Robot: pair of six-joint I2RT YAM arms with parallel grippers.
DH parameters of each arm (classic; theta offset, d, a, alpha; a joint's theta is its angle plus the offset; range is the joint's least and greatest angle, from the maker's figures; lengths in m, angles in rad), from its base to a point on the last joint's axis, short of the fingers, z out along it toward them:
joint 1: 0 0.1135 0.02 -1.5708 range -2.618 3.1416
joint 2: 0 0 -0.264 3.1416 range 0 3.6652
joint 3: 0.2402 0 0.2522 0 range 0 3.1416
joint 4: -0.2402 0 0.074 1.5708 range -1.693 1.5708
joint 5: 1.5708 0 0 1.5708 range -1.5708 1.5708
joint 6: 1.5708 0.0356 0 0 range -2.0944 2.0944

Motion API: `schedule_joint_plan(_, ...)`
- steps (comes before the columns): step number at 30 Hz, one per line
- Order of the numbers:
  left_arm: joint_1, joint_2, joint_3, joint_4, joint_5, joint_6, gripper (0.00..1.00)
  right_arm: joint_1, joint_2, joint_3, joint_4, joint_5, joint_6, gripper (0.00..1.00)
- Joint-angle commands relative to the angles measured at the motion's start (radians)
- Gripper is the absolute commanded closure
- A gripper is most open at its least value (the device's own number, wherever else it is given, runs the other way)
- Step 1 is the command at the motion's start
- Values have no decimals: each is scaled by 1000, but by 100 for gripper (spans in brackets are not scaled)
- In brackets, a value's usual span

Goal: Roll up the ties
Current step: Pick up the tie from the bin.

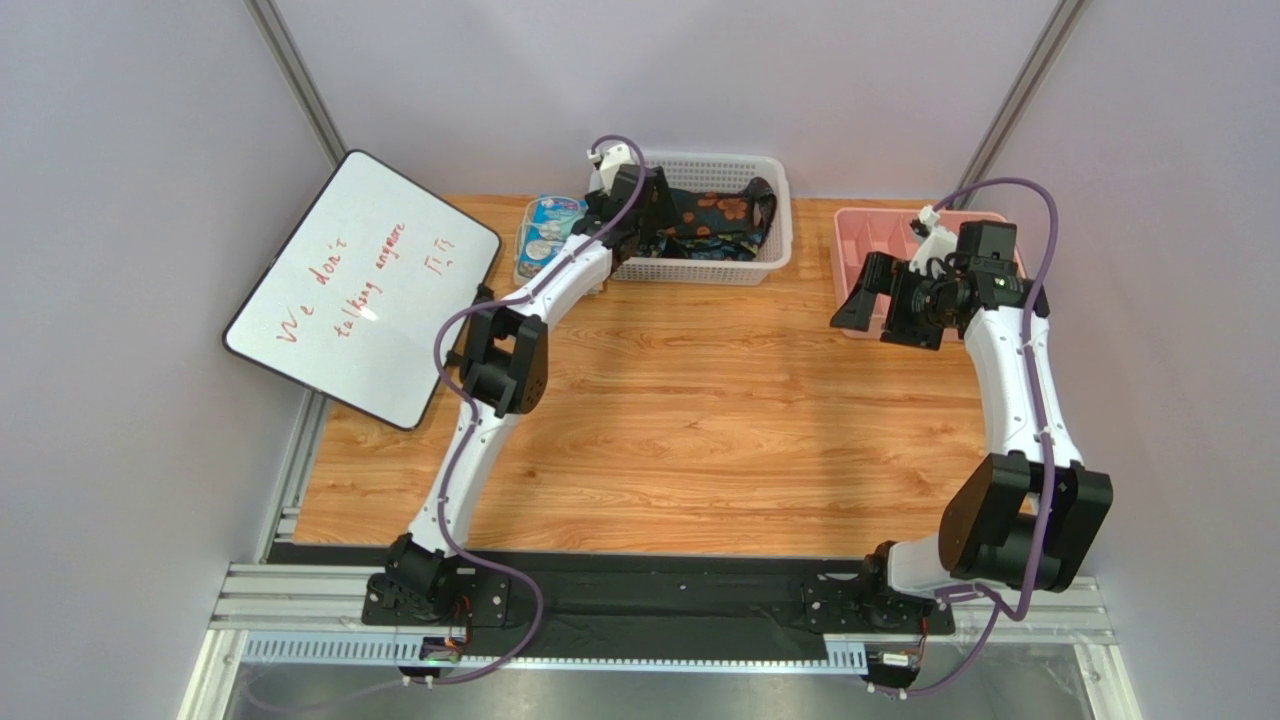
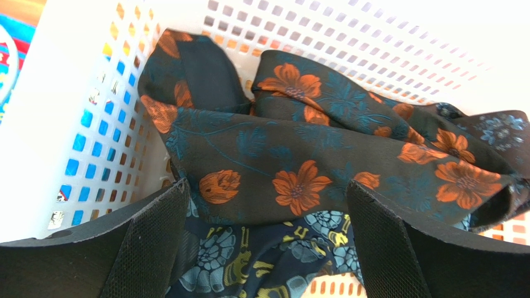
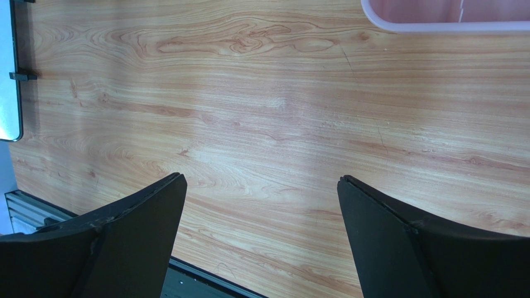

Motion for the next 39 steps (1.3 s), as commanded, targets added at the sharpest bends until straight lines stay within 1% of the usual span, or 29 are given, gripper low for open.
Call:
schedule_joint_plan(1,0,23,30,-19,-3,-63,0,-8,3,54,2,8,13,0)
schedule_joint_plan(8,10,40,37,8,26,-96,0,-14,15,66,-1,7,21,0)
schedule_joint_plan(10,19,44,37,15,40,-118,7,-15,20,68,-1,10,20,0)
schedule_joint_plan(11,24,49,34,20,55,-124,15,-17,21,71,-1,11,20,0)
schedule_joint_plan(13,32,54,33,44,74,-124,26,-19,27,72,-1,13,20,0)
schedule_joint_plan(14,35,57,34,63,96,-112,35,-19,29,78,-2,11,20,0)
schedule_joint_plan(16,35,60,40,122,112,-54,43,-19,33,81,-4,11,23,0)
schedule_joint_plan(17,33,67,59,141,124,-29,53,-19,38,86,-5,10,23,0)
schedule_joint_plan(19,33,69,85,191,135,15,66,-19,41,92,-7,8,20,0)
schedule_joint_plan(20,33,66,106,205,137,66,79,-19,41,94,-8,7,20,0)
schedule_joint_plan(22,29,54,111,251,138,115,87,-19,43,98,-10,4,20,0)
schedule_joint_plan(23,27,34,108,265,141,159,95,-19,41,100,-10,4,20,0)
schedule_joint_plan(24,24,21,103,296,146,181,98,-19,43,100,-10,2,20,0)
schedule_joint_plan(25,23,11,100,308,153,199,100,-19,43,101,-10,-1,20,0)
schedule_joint_plan(30,9,-87,33,397,222,319,100,-19,44,115,-10,-10,20,0)
schedule_joint_plan(36,-3,-219,-4,411,350,380,100,-23,32,140,-13,-21,6,0)
schedule_joint_plan(39,-16,-314,-48,414,419,408,100,-28,29,143,-13,-38,0,0)
